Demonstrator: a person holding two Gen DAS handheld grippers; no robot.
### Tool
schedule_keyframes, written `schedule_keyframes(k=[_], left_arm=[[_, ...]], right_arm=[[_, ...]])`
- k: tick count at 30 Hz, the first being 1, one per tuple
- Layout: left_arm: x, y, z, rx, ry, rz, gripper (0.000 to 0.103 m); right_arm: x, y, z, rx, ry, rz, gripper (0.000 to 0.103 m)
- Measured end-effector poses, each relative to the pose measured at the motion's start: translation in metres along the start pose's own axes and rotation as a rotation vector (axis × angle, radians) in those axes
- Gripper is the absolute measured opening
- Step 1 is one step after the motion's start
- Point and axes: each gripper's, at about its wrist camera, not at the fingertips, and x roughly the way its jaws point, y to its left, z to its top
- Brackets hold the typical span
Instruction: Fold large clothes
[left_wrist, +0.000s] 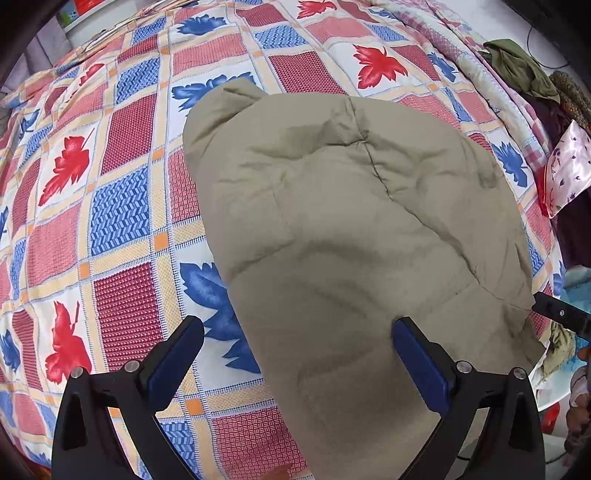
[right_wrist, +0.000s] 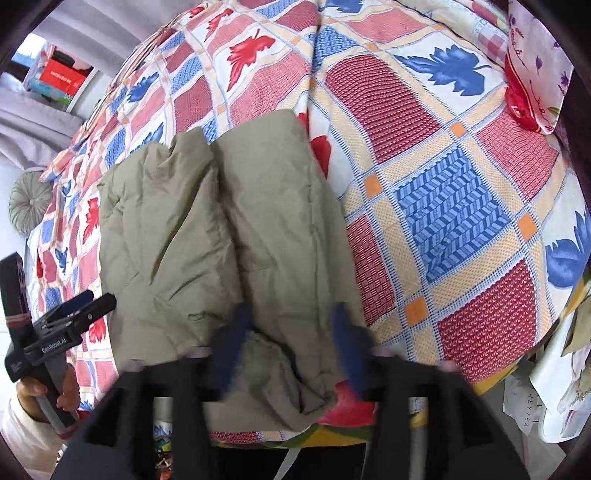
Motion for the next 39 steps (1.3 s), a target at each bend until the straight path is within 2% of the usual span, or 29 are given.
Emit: schedule_keyframes(k=[5, 8, 15, 19, 23, 31, 34, 35, 39], left_arm=[[0.005, 0.002, 0.0, -0.023, 0.006, 0.01, 0.103], [0.007, 0.004, 0.0, -0.034, 0.015, 0.001, 0.103], [0.012, 0.011, -0.001, -0.052, 0.027, -0.051, 0.103], [0.012, 0.023, -0.002, -0.096, 0.032, -0.151, 0.103], [0.013, 0.038, -0.004, -0.168, 0.03, -0.29, 0.103], [0.028, 0.063, -0.005, -0.287, 0.034, -0.489, 0.103], [0.037, 0.068, -0.005, -0.306, 0.041, -0.529, 0.103], [0.039, 0.068, -0.006, -0.307, 0.042, -0.539, 0.103], [0.046, 0.072, -0.007, -0.304, 0.043, -0.575, 0.103]], right_arm=[[0.004, -0.008, 0.007, -0.001, -0.002, 0.002, 0.07], [0.007, -0.014, 0.011, 0.004, -0.005, 0.029, 0.083], [0.012, -0.021, 0.019, -0.005, -0.016, 0.061, 0.087], [0.017, -0.027, 0.023, 0.008, -0.003, 0.085, 0.087], [0.025, -0.033, 0.027, 0.017, 0.021, 0.161, 0.087], [0.051, -0.038, 0.05, 0.037, 0.08, 0.317, 0.087], [0.067, -0.038, 0.061, 0.049, 0.111, 0.363, 0.09], [0.074, -0.039, 0.065, 0.06, 0.123, 0.383, 0.103], [0.092, -0.037, 0.072, 0.105, 0.169, 0.538, 0.103]])
